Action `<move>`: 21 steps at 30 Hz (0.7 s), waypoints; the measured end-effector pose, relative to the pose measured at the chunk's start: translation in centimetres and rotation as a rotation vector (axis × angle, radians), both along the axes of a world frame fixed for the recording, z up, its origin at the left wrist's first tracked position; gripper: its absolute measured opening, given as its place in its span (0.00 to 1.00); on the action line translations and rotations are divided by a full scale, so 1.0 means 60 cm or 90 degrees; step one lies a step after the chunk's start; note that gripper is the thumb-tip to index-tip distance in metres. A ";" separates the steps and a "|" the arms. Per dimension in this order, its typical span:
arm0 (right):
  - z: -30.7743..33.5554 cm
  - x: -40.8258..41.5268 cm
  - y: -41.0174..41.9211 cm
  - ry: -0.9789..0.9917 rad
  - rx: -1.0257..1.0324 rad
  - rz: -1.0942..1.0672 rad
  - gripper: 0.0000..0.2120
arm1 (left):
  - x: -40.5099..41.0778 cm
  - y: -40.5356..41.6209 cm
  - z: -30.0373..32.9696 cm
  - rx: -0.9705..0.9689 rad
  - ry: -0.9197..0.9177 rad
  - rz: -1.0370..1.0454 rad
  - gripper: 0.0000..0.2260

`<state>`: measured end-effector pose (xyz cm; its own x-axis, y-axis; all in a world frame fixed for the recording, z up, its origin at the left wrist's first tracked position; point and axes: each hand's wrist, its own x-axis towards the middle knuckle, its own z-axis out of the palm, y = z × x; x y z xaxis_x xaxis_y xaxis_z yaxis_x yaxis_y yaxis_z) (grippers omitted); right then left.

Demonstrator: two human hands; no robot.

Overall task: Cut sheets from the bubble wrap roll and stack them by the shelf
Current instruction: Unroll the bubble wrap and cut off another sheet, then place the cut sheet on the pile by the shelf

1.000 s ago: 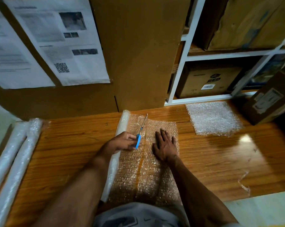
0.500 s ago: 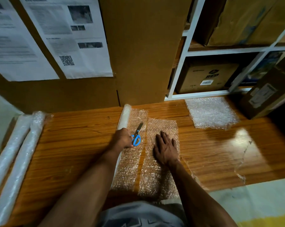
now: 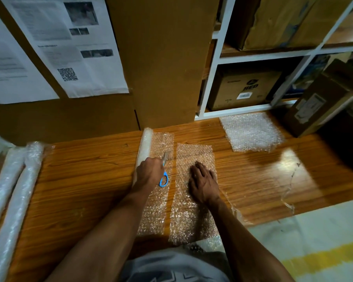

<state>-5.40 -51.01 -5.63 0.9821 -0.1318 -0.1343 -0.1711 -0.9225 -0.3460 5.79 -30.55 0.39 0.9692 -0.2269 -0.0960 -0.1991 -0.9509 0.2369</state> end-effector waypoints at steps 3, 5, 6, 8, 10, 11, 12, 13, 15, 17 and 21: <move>-0.001 -0.012 -0.008 -0.082 0.018 -0.024 0.19 | -0.013 -0.016 -0.013 -0.160 0.093 -0.181 0.06; -0.001 -0.027 -0.017 -0.112 0.028 -0.047 0.09 | -0.025 -0.028 -0.025 -0.163 0.122 -0.252 0.10; 0.000 -0.035 -0.020 -0.117 0.031 -0.059 0.09 | -0.032 -0.033 -0.032 -0.142 0.117 -0.276 0.13; -0.002 -0.054 -0.029 -0.118 0.031 -0.074 0.09 | -0.047 -0.041 -0.050 -0.101 0.100 -0.312 0.15; -0.004 -0.074 -0.038 -0.121 0.027 -0.065 0.08 | -0.061 -0.043 -0.059 -0.086 0.084 -0.325 0.16; -0.006 -0.082 -0.042 -0.127 0.020 -0.047 0.08 | -0.064 -0.043 -0.062 -0.089 0.077 -0.323 0.16; -0.008 -0.091 -0.046 -0.135 0.011 -0.029 0.09 | -0.068 -0.043 -0.063 -0.096 0.075 -0.321 0.15; -0.010 -0.098 -0.049 -0.141 0.004 -0.015 0.10 | -0.072 -0.043 -0.063 -0.106 0.074 -0.319 0.15; -0.013 -0.108 -0.051 -0.151 0.006 -0.005 0.13 | -0.078 -0.044 -0.061 -0.119 0.057 -0.314 0.13; -0.016 -0.113 -0.049 -0.160 0.019 -0.015 0.14 | -0.082 -0.044 -0.060 -0.118 0.033 -0.311 0.11; -0.021 -0.126 -0.049 -0.151 -0.022 -0.004 0.18 | -0.093 -0.040 -0.066 -0.113 0.014 -0.314 0.11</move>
